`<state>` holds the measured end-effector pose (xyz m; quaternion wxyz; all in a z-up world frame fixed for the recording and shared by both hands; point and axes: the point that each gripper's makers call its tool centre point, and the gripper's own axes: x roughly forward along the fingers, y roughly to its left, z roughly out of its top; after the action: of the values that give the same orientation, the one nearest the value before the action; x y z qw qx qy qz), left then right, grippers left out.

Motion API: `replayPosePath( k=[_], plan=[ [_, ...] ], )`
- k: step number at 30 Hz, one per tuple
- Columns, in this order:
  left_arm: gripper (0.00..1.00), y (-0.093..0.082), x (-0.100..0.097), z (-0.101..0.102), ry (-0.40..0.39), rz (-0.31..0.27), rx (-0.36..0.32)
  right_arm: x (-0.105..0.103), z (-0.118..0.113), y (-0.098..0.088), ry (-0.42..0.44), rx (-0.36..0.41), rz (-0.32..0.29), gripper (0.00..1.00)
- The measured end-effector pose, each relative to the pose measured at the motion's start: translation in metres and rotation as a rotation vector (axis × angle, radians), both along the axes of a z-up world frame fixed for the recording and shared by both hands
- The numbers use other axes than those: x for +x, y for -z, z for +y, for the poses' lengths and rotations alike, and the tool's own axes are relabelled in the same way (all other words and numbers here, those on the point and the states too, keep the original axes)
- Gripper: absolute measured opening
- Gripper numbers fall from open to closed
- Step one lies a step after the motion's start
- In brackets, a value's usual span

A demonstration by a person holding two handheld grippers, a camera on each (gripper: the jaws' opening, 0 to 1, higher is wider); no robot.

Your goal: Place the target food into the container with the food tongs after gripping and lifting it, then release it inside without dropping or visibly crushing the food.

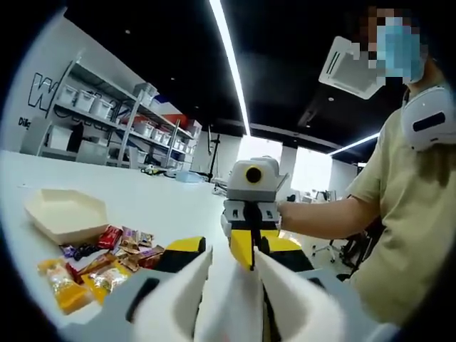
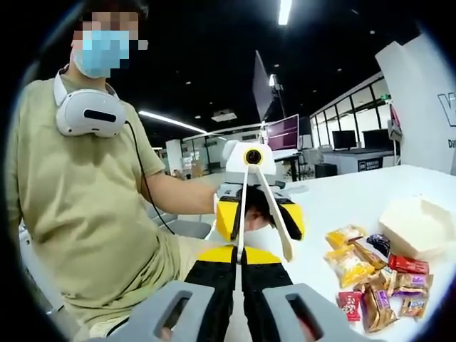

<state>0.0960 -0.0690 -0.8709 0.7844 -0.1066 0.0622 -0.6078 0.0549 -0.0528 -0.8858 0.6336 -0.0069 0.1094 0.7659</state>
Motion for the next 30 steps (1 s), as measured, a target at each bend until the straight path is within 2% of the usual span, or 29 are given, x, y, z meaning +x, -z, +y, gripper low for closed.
replayPosePath(
  k=[13, 21, 30],
  plan=[
    [0.27, 0.001, -0.0017, 0.0007, 0.014, 0.028, -0.014, -0.0003, 0.0017, -0.0007, 0.0, 0.013, 0.001, 0.0],
    [0.26, 0.0013, -0.0024, 0.0007, 0.008, 0.028, -0.03, 0.0006, 0.0015, -0.0005, 0.014, 0.018, 0.024, 0.0],
    [0.28, -0.0006, -0.0033, -0.0007, 0.007, 0.027, -0.037, -0.0005, 0.0004, -0.0022, 0.005, 0.021, 0.012, 0.0]
  ],
)
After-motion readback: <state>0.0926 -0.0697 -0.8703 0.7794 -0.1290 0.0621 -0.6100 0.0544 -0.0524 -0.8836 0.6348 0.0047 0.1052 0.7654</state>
